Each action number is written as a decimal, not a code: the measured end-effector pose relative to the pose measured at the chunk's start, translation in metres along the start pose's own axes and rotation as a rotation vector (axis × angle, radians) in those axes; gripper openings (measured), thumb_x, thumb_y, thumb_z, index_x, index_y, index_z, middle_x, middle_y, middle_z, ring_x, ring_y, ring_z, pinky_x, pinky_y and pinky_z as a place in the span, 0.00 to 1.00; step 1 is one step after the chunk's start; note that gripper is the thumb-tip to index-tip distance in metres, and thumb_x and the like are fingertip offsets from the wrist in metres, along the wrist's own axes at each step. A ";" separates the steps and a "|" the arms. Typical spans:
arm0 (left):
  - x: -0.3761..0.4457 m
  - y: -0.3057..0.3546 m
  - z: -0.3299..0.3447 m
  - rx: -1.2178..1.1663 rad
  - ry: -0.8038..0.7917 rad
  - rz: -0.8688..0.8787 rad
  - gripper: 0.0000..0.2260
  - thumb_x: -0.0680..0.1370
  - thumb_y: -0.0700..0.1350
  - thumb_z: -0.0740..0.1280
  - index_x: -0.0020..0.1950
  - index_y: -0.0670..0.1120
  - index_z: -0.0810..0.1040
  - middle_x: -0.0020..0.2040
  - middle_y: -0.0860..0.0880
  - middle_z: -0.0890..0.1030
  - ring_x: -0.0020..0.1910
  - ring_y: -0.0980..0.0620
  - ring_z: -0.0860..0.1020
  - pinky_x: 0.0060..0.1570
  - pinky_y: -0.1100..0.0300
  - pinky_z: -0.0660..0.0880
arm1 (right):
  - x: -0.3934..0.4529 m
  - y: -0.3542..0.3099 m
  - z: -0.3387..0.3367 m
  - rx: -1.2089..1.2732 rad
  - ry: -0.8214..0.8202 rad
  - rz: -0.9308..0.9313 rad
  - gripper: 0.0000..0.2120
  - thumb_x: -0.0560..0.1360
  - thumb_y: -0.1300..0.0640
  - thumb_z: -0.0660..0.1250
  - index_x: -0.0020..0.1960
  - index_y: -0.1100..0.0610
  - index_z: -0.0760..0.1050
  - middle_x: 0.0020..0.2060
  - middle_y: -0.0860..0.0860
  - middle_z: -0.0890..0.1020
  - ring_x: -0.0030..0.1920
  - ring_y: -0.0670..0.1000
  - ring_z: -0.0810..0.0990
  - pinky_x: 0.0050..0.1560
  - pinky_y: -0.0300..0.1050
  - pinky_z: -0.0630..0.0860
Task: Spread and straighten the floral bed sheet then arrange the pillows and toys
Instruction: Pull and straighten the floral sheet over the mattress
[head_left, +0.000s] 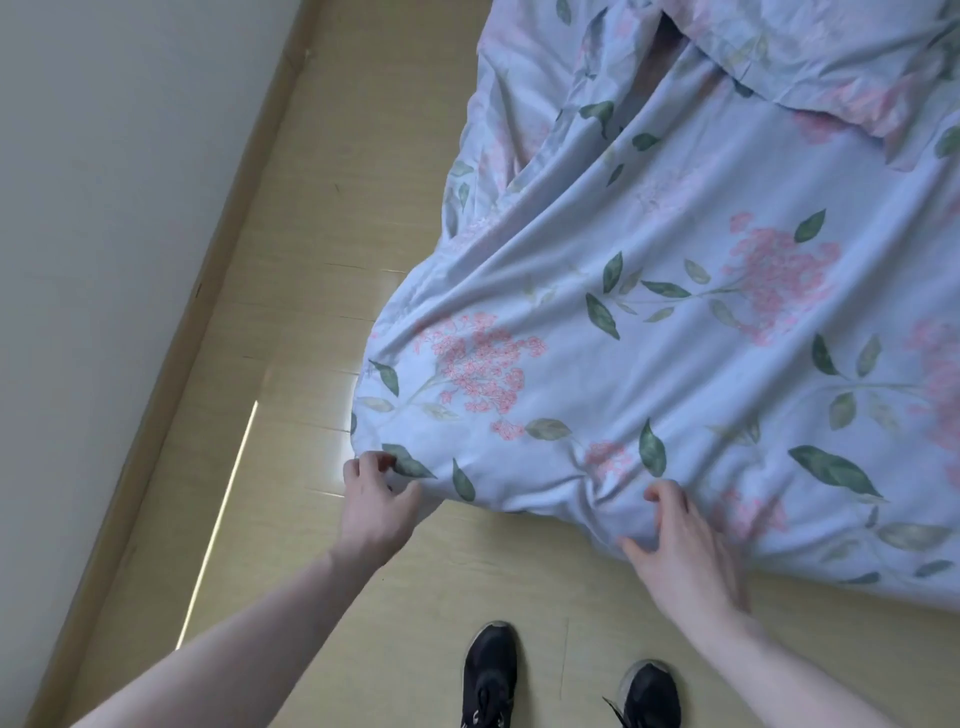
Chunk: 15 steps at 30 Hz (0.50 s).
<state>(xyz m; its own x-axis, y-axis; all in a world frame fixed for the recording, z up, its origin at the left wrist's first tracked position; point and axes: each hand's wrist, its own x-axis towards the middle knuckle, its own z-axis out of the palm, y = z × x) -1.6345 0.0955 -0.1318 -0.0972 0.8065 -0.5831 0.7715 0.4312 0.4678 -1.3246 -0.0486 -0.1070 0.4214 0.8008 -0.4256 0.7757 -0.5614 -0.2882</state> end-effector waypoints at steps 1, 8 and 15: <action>-0.001 -0.001 0.001 0.024 0.017 0.016 0.21 0.71 0.53 0.68 0.61 0.52 0.69 0.58 0.54 0.66 0.53 0.50 0.77 0.52 0.48 0.79 | 0.000 0.009 -0.003 -0.044 -0.012 0.018 0.23 0.72 0.45 0.76 0.58 0.47 0.66 0.56 0.48 0.80 0.50 0.56 0.84 0.41 0.48 0.74; 0.006 -0.002 -0.006 0.596 0.156 0.399 0.03 0.80 0.46 0.65 0.49 0.52 0.78 0.48 0.54 0.79 0.46 0.46 0.78 0.32 0.56 0.65 | 0.018 0.033 -0.004 -0.180 -0.054 -0.015 0.07 0.81 0.49 0.65 0.44 0.47 0.71 0.47 0.44 0.80 0.50 0.52 0.81 0.39 0.46 0.68; 0.014 -0.019 -0.048 0.625 0.255 0.409 0.04 0.81 0.45 0.65 0.48 0.52 0.78 0.47 0.53 0.80 0.41 0.49 0.72 0.32 0.57 0.69 | 0.000 0.037 0.000 -0.179 -0.101 0.025 0.10 0.80 0.45 0.66 0.53 0.48 0.66 0.56 0.46 0.79 0.54 0.53 0.82 0.45 0.47 0.74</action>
<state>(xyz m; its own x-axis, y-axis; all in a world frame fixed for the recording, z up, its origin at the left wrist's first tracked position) -1.6809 0.1176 -0.1171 0.1877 0.9525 -0.2399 0.9802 -0.1659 0.1082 -1.2958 -0.0689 -0.1176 0.3991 0.7571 -0.5172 0.8407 -0.5273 -0.1230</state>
